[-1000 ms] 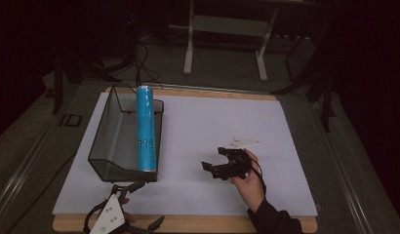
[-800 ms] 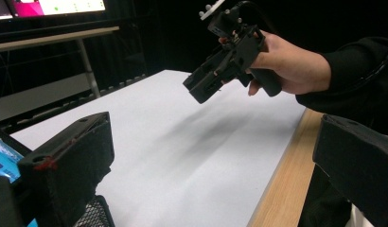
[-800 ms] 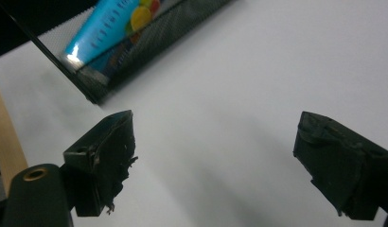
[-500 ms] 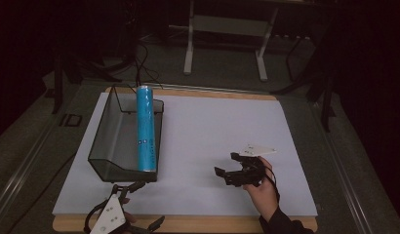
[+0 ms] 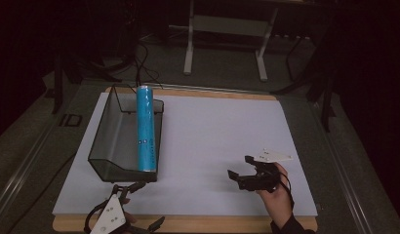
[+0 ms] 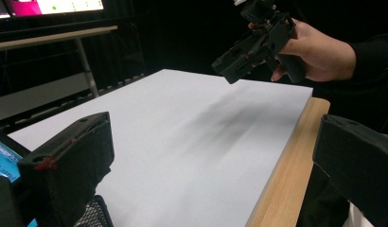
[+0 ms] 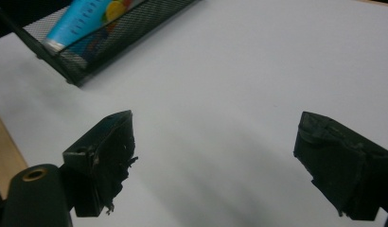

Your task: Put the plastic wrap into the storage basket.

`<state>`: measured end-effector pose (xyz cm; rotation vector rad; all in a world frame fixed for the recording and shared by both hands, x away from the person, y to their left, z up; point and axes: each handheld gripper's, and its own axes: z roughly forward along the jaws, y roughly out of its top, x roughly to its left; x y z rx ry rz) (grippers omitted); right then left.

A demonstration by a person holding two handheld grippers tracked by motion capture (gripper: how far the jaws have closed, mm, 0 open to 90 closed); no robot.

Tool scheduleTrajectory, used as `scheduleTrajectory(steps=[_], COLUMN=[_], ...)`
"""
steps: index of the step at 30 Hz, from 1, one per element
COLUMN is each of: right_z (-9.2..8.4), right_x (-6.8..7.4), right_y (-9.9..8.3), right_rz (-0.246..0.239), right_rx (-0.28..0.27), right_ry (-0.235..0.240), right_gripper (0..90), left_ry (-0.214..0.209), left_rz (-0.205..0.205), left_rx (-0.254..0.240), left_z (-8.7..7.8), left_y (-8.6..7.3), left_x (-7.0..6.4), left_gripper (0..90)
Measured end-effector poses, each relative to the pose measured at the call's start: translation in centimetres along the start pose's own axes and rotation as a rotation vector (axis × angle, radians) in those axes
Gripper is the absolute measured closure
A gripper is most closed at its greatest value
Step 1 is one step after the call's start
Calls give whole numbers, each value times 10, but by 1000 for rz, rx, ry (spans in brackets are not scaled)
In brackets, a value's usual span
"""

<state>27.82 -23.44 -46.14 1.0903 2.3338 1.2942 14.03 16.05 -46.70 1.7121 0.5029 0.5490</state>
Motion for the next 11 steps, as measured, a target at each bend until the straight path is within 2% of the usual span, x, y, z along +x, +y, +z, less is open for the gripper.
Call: scheduleTrajectory(steps=[6, 11], right_z=[0, 3], right_x=[-9, -11], right_y=[-9, -9], right_rz=[38, 27], right_rx=[9, 10], right_ry=[-3, 7], right_gripper=[129, 129], left_ry=[-5, -7], left_rz=[0, 3], left_rx=[6, 10], left_z=[1, 1], left_y=[0, -1], left_x=[0, 1], left_gripper=[5, 5])
